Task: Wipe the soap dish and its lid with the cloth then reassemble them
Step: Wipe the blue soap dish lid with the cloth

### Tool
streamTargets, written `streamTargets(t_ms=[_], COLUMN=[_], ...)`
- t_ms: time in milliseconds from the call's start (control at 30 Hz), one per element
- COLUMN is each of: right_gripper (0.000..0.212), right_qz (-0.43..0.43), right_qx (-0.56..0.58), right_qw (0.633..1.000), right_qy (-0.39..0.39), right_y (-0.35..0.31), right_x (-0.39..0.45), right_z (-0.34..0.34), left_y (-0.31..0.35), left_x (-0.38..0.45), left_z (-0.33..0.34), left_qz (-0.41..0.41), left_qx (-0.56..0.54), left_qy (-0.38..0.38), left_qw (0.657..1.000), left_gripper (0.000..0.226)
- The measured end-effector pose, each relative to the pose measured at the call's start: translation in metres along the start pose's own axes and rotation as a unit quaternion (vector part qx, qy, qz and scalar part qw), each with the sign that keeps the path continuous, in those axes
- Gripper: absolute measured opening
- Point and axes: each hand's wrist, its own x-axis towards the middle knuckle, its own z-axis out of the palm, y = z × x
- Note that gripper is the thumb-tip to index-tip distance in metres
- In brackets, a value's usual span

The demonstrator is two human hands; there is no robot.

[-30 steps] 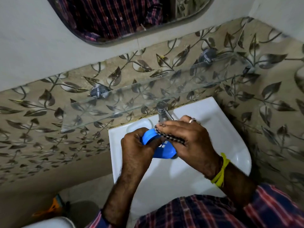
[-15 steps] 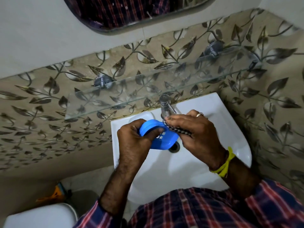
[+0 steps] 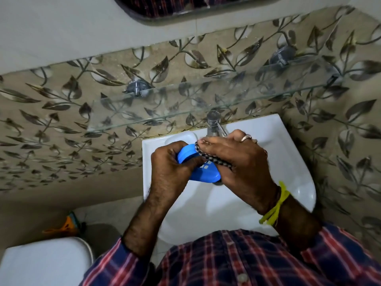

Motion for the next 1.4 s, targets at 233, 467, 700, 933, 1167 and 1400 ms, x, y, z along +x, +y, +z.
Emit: streamTargets(t_ms=[233,467,700,933,1167,1400], right_gripper=[0.038,0.03,0.037,0.038,0.034,0.04], right_qz=[0.013,0.042,0.09,0.003,0.083,0.073], right_qx=[-0.02,-0.008,-0.014,-0.097,0.045,0.014], right_qw=[1.0,0.999,0.996,0.995,0.995,0.997], right_qy=[-0.004,0.007,0.018,-0.024,0.045,0.015], right_y=[0.007,0.012,0.01,0.005,0.014,0.009], right_x=[-0.002,-0.014,-0.001,0.018,0.006,0.013], right_z=[-0.009,-0.005,-0.004,-0.016,-0.011,-0.002], left_y=[-0.007,-0.015,-0.015,0.017,-0.005,-0.006], left_x=[0.005,0.007,0.01,0.028,0.021,0.023], left_z=[-0.01,-0.014,-0.015,-0.002,0.001,-0.001], left_qz=[-0.021,0.007,-0.006,0.062,0.034,0.043], left_qx=[-0.061,-0.101,-0.137,0.304,0.164,0.176], left_qy=[0.017,0.024,-0.009,-0.103,-0.018,-0.016], left_qw=[0.998,0.995,0.99,0.945,0.986,0.983], left_gripper=[0.024,0.029,0.016,0.031,0.031,0.023])
